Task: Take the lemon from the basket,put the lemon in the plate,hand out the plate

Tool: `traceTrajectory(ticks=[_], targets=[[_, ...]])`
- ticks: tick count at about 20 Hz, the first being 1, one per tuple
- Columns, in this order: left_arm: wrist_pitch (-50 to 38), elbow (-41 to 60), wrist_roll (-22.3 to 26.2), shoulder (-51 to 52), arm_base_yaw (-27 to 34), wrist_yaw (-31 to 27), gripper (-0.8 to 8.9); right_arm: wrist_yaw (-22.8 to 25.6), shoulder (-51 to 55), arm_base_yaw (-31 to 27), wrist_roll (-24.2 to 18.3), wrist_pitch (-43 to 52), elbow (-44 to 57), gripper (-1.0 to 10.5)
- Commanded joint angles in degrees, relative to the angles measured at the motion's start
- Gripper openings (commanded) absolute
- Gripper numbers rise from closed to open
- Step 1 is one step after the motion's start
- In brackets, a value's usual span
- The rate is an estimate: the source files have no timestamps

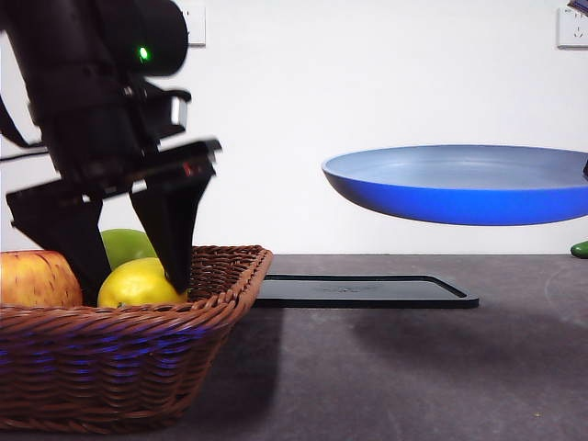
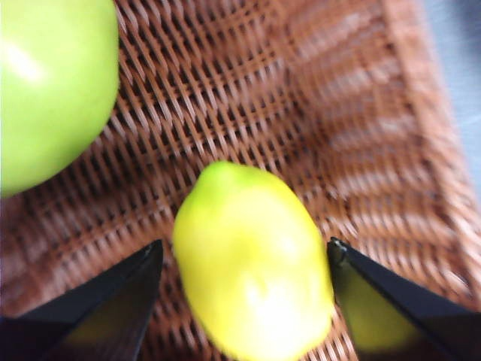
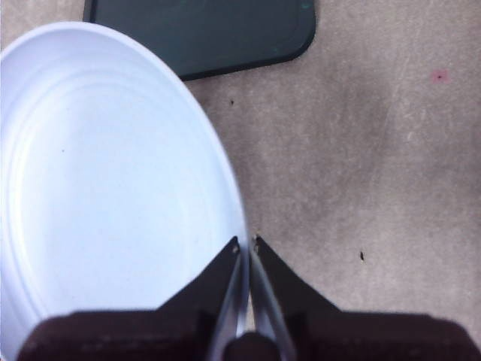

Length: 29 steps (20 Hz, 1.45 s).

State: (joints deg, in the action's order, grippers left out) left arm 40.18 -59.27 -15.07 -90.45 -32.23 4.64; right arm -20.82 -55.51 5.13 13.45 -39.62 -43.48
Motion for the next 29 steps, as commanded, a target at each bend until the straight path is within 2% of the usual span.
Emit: traceTrajectory(ticks=[1,4,8,13,15,16,18,19,23,27,29], targets=[[-1.44,-1.11,0.26,-2.16,-0.50,-0.24,3.78,-0.26,-0.28,0.07,-0.42,0.48,-1.27,0.0],[-1.88,-1.11,3.76,-2.36,-0.76,-0.24,3.72,-0.24,-0.28,0.07,-0.42,0.50,-1.27,0.0],[-1.57,-1.22,4.83,-2.34,-0.81,-0.04,1.90,-0.20,-0.35,0.07,-0.42,0.55,-1.27,0.0],[6.21,-8.66,5.81,-1.60,-0.81,0.42,1.78,0.33,-1.16,0.07,-0.44,0.72,-1.27,0.0],[9.29,-14.16,6.32,-0.46,-1.07,3.72,1.78,0.33,-2.91,0.09,-0.44,0.72,-1.27,0.0],[9.57,-16.90,6.32,0.33,-1.66,7.28,1.78,0.22,-4.22,0.11,-0.44,0.72,-1.27,0.0],[7.80,-21.18,6.32,0.90,-3.08,12.35,1.78,0.13,-6.97,0.20,-0.48,0.98,-1.27,0.0],[6.08,-22.45,6.32,0.90,-4.15,12.50,1.78,-0.37,-8.35,0.22,-0.48,1.07,-1.27,0.0],[-0.61,-22.77,6.29,0.46,-10.84,11.78,1.78,-6.19,-12.66,0.42,-0.48,2.51,-1.27,0.0],[-4.68,-22.77,6.49,-2.16,-18.01,2.54,1.78,-6.32,-12.85,1.81,0.02,4.76,-1.27,0.0],[-6.12,-22.77,7.61,-4.02,-20.28,1.40,1.79,-6.34,-12.85,2.40,0.02,4.74,-1.27,0.0]])
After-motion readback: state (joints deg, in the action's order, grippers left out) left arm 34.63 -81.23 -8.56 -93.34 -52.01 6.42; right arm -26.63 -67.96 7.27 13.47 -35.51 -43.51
